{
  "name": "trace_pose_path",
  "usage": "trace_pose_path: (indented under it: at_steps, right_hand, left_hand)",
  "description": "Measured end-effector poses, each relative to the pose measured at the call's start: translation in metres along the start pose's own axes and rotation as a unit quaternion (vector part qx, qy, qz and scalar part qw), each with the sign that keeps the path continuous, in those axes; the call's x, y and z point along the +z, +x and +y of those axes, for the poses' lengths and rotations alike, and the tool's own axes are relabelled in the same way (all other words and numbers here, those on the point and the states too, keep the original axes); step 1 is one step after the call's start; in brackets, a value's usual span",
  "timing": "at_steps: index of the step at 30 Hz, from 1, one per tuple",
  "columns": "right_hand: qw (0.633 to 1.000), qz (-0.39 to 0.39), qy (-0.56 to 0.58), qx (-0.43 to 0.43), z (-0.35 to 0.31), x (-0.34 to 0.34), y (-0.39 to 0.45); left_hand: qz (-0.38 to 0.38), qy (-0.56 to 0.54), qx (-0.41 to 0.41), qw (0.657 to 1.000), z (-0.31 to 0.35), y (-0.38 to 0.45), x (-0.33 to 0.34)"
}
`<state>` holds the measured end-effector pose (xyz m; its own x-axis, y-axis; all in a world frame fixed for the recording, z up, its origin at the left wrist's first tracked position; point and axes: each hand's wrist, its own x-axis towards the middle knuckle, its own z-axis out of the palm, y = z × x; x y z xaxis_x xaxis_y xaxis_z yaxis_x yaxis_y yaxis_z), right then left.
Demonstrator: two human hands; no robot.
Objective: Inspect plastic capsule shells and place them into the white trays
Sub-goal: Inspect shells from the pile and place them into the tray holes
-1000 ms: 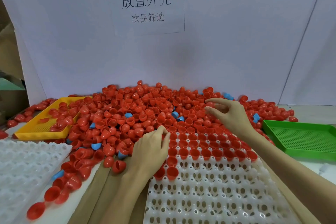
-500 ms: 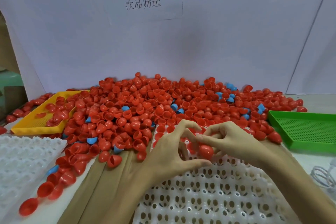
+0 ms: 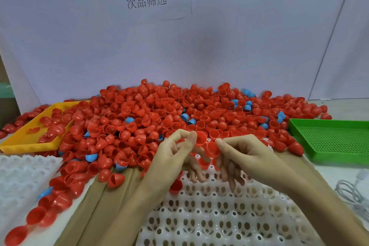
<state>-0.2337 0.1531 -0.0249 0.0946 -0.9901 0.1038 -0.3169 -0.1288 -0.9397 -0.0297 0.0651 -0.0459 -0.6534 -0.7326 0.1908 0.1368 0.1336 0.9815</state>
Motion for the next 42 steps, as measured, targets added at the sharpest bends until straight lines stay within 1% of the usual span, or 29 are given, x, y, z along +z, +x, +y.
trace_pose_path:
  at_steps: [3, 6, 8, 10, 17, 21, 24, 26, 31, 34, 42]
  right_hand:
    - [0.998, 0.039, -0.028, -0.032, 0.003, -0.002, 0.000]
    - [0.990, 0.083, -0.054, -0.104, 0.005, -0.002, 0.000]
    - [0.974, 0.088, -0.131, -0.163, 0.004, -0.001, 0.001]
    - [0.959, 0.080, -0.195, -0.191, 0.002, 0.003, 0.000]
    - [0.956, 0.092, -0.203, -0.192, 0.003, 0.009, -0.002]
    - [0.955, 0.140, -0.208, -0.157, 0.008, 0.006, 0.000]
    - [0.960, 0.159, -0.191, -0.130, 0.011, 0.004, 0.002]
    - [0.964, 0.158, -0.174, -0.125, 0.012, 0.005, 0.003]
    - [0.969, 0.141, -0.157, -0.131, 0.010, 0.008, 0.002]
    - [0.969, 0.139, -0.154, -0.134, 0.008, 0.009, 0.001]
    - [0.970, 0.124, -0.149, -0.148, 0.009, 0.010, 0.000]
  left_hand:
    - [0.008, 0.001, -0.022, 1.000, -0.001, 0.001, 0.000]
    - [0.005, 0.006, -0.045, 0.999, -0.002, 0.001, 0.000]
    - [-0.004, 0.014, -0.058, 0.998, -0.002, 0.001, -0.001]
    - [-0.010, 0.020, -0.062, 0.998, -0.003, 0.000, -0.002]
    - [-0.032, 0.078, -0.046, 0.995, -0.002, 0.000, 0.002]
    - [-0.002, 0.041, -0.042, 0.998, -0.001, 0.002, -0.002]
    - [-0.044, 0.017, -0.033, 0.998, 0.003, 0.001, -0.006]
    - [-0.047, 0.032, -0.020, 0.998, 0.003, 0.000, -0.005]
    - [-0.008, 0.043, -0.016, 0.999, 0.002, 0.000, -0.002]
    - [-0.017, 0.019, -0.029, 0.999, 0.003, 0.000, -0.003]
    - [-0.029, 0.034, -0.014, 0.999, 0.002, 0.000, -0.004]
